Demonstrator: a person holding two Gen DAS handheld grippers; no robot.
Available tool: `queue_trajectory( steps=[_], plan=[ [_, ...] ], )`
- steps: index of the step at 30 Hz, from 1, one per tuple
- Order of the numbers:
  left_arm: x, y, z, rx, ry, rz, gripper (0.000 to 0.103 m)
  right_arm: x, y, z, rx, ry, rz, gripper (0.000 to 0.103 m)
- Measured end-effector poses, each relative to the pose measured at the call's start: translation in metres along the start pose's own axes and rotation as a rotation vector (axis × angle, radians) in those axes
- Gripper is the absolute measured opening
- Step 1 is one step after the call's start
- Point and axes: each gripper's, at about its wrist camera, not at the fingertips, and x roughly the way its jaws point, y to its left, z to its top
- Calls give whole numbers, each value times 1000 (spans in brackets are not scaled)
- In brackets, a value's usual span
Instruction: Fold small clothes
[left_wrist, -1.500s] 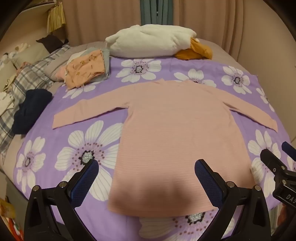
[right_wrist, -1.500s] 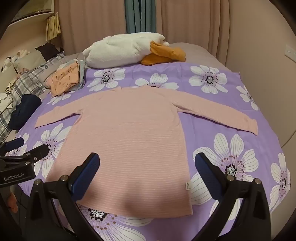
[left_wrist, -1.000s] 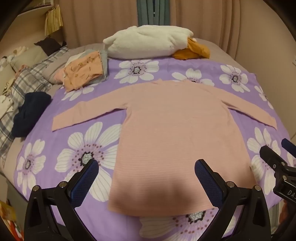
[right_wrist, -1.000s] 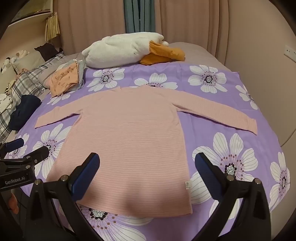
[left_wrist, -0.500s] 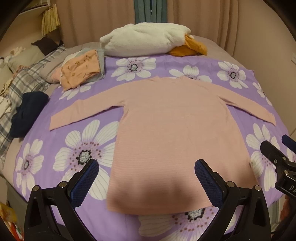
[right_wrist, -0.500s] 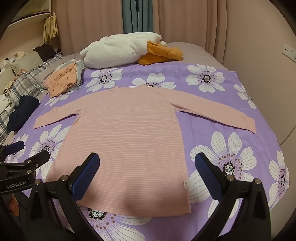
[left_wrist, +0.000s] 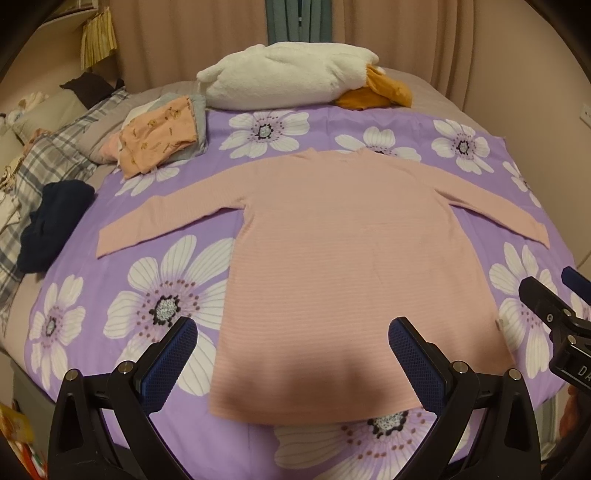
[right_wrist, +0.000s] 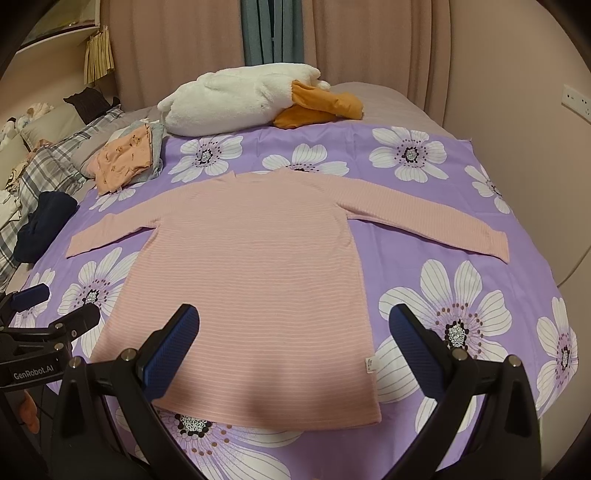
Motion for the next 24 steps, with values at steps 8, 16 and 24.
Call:
queue_trajectory(
  steps=[8,16,24],
  plan=[
    [0,1,-1,0,0,-1,102,0,1,0,0,0,0,103],
    [0,1,-1,2,1,0,102,1,3,-2,0,2,-1,103],
    [2,2,-5,4,3,0,102,1,4,-3,1,4,0,103]
  ],
)
